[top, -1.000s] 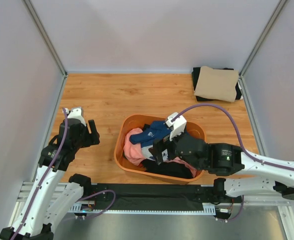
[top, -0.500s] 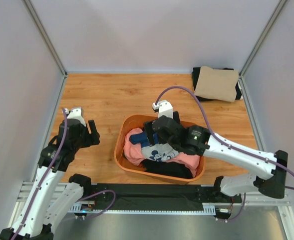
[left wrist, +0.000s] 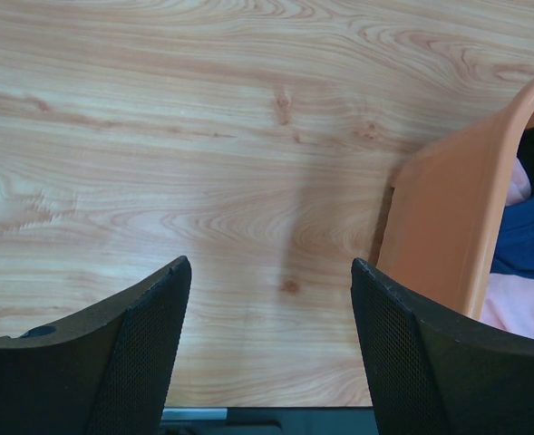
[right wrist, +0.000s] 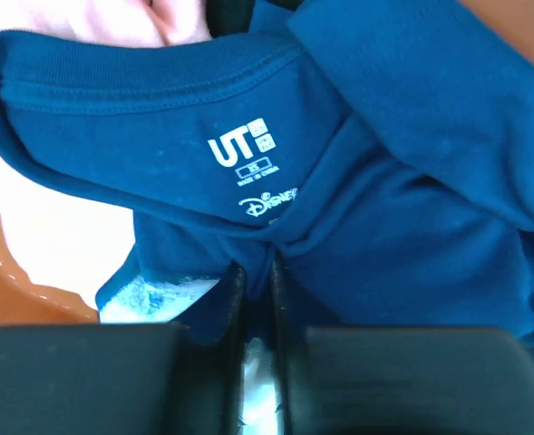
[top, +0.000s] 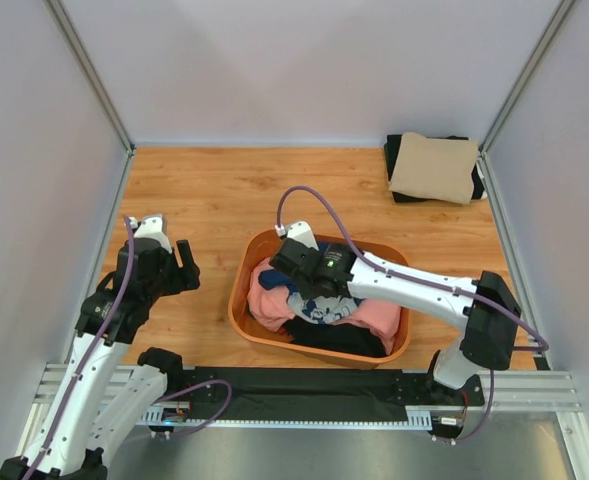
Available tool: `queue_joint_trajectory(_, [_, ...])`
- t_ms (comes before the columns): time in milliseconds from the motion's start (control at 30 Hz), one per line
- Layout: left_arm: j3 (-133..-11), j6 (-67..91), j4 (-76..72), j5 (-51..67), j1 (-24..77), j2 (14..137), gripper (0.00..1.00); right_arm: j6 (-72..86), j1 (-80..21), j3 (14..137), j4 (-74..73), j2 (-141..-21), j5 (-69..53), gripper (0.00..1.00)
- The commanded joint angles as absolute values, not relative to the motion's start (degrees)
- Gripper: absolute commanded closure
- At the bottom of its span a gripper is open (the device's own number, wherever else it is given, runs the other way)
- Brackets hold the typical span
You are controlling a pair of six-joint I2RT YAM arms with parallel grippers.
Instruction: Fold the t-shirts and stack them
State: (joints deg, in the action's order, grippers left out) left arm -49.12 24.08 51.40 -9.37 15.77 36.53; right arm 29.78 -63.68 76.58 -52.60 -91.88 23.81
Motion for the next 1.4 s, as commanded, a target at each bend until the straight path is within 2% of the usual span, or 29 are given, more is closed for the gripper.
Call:
queue_joint_trajectory(0, [-50.62, 23.91, 50.19, -9.23, 15.82, 36.21, 0.22, 29.45, -62.76, 81.54, -55.63, -90.80, 23.90, 1.00])
queue_joint_trajectory(67, [-50.62, 23.91, 50.27, -9.23, 15.82, 36.30, 0.22, 27.61, -62.40, 85.15, -57.46, -88.78, 26.70, 1.00])
queue_joint_trajectory(300, [-50.62, 23.91, 50.27, -9.32, 15.82, 36.56, 0.22, 15.13, -57.75, 124.06, -70.65, -86.75, 39.53, 1.00])
queue_joint_trajectory(333, [-50.62, 23.73, 50.19, -9.14, 15.82, 36.74, 0.22, 13.90, -57.40, 130.80, -71.10, -86.14, 42.68, 1.00])
queue_joint_trajectory(367, [-50.71, 23.73, 50.19, -8.44, 15.73, 36.83, 0.22, 11.28, -57.31, 132.43, -70.49, -83.78, 49.50, 1.00])
queue_joint_trajectory(433, [-51.06, 22.42, 49.31, -3.80, 15.82, 37.26, 0.22, 9.93, -57.13, 129.40, -67.76, -79.54, 59.30, 1.00])
queue_joint_trajectory(533, [-51.59, 21.18, 46.24, 5.93, 15.82, 39.36, 0.22, 8.61, -57.13, 117.99, -58.38, -63.52, 70.09, 1.00])
queue_joint_trajectory(567, [-52.03, 21.18, 44.49, 8.24, 15.82, 40.42, 0.21, 9.40, -57.13, 110.21, -55.14, -60.41, 71.96, 1.00])
queue_joint_trajectory(633, [-52.90, 21.36, 43.34, 12.63, 16.69, 45.23, 0.21, 11.42, -57.22, 104.79, -54.76, -53.13, 76.44, 1.00])
queue_joint_trajectory(700, [-54.92, 21.01, 42.28, 11.52, 20.45, 49.02, 0.22, 12.30, -57.13, 99.77, -54.67, -49.33, 79.79, 1.00])
queue_joint_trajectory(833, [-58.44, 20.22, 41.49, 5.99, 27.76, 59.56, 0.24, 11.78, -57.13, 97.30, -54.67, -42.38, 89.20, 1.00])
queue_joint_trajectory(933, [-59.41, 21.26, 40.78, 5.80, 29.44, 65.63, 0.32, 11.95, -57.13, 95.98, -54.67, -40.09, 87.03, 1.00])
queue_joint_trajectory(967, [-59.68, 21.70, 40.96, 5.63, 29.53, 67.05, 0.42, 12.04, -57.13, 95.37, -54.67, -39.73, 86.23, 1.00])
queue_joint_trajectory(1033, [-59.94, 22.15, 41.22, 5.54, 29.53, 70.73, 0.52, 12.56, -57.13, 92.91, -54.67, -38.85, 84.13, 1.00])
queue_joint_trajectory(1067, [-60.81, 22.58, 41.83, 4.67, 29.53, 71.97, 0.73, 13.00, -57.13, 92.12, -54.75, -38.67, 83.59, 1.00])
queue_joint_trajectory(1167, [-65.19, 23.99, 45.95, 0.10, 29.44, 76.45, 1.00, 16.69, -57.22, 89.21, -56.33, -38.41, 80.25, 1.00])
queue_joint_trajectory(1267, [-71.16, 26.10, 52.11, -7.38, 26.38, 80.76, 1.00, 21.25, -57.13, 88.94, -59.06, -39.11, 77.70, 1.00])
queue_joint_trajectory(1367, [-73.73, 27.16, 53.09, -3.96, 15.50, 83.23, 1.00, 23.55, -57.13, 89.38, -60.38, -39.29, 76.99, 1.00])
